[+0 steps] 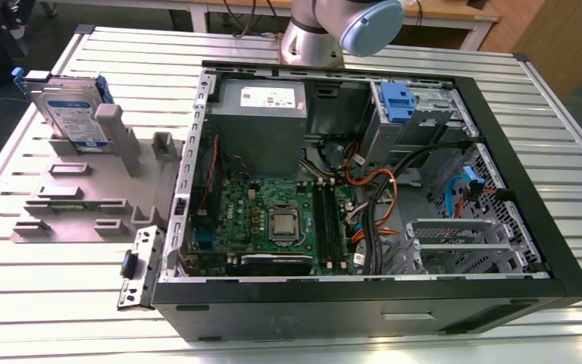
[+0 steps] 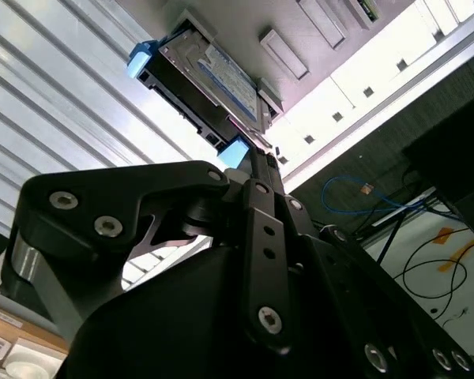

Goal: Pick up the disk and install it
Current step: 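Pick up the disk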

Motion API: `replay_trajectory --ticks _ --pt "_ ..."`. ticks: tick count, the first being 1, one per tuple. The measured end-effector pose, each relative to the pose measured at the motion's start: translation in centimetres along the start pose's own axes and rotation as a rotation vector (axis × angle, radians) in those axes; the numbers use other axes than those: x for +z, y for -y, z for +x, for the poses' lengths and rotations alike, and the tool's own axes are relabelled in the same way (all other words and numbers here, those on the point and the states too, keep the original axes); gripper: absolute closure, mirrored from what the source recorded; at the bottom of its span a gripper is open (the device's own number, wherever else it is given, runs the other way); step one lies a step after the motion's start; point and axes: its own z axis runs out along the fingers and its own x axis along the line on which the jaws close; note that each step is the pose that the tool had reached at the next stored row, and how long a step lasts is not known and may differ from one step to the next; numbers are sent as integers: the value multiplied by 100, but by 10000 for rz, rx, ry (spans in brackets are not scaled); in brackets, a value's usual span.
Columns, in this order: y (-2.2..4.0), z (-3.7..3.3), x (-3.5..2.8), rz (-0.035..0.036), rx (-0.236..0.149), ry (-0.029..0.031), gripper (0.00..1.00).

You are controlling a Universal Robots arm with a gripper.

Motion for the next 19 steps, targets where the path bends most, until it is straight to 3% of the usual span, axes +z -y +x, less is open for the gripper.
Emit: replay_trajectory --ticks 9,19 --pt "0 0 0 -2 -93 -4 89" --pt "0 0 0 -16 -761 -33 89"
